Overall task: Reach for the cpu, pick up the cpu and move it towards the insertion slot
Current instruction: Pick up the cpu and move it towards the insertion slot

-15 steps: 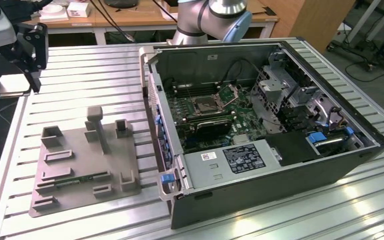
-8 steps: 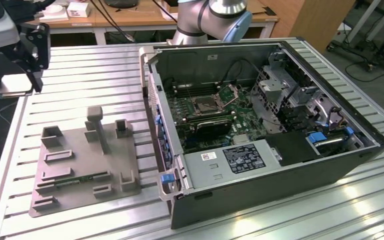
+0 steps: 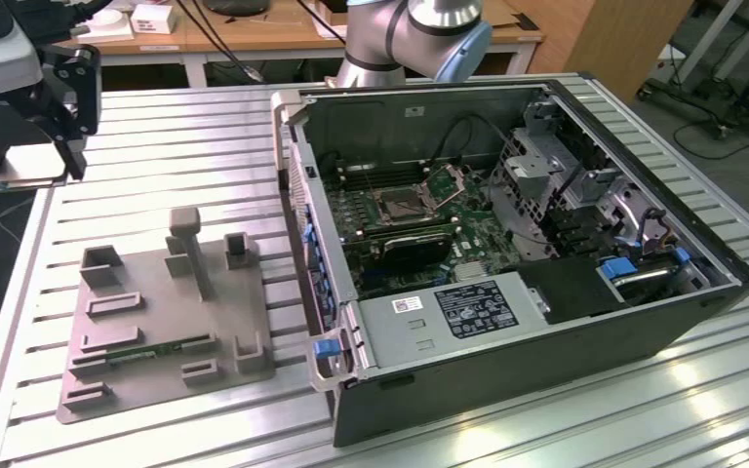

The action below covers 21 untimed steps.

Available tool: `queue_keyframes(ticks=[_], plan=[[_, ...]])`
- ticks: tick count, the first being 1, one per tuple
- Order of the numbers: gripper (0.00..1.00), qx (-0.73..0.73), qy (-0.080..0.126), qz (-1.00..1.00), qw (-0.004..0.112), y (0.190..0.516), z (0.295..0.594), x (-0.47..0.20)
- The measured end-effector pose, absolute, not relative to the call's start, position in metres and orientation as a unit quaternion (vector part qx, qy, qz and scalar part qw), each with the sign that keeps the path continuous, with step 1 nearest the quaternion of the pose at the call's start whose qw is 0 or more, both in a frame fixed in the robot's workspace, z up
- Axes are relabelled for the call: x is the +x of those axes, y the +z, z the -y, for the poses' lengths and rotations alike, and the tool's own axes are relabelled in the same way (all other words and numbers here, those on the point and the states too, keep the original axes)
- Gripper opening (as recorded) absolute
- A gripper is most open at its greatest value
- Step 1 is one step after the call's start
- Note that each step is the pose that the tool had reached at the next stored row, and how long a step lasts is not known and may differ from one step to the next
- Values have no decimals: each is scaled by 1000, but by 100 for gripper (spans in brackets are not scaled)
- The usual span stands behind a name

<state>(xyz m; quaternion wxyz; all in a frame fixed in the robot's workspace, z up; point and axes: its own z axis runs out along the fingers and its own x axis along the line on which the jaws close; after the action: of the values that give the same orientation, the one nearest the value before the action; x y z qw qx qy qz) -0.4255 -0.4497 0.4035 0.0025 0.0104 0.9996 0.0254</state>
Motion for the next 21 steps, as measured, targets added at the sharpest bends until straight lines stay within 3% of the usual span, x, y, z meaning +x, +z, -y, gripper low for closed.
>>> queue_keyframes(ticks=[21], plan=[[55,10,25,-1000,4,402,450,-419]])
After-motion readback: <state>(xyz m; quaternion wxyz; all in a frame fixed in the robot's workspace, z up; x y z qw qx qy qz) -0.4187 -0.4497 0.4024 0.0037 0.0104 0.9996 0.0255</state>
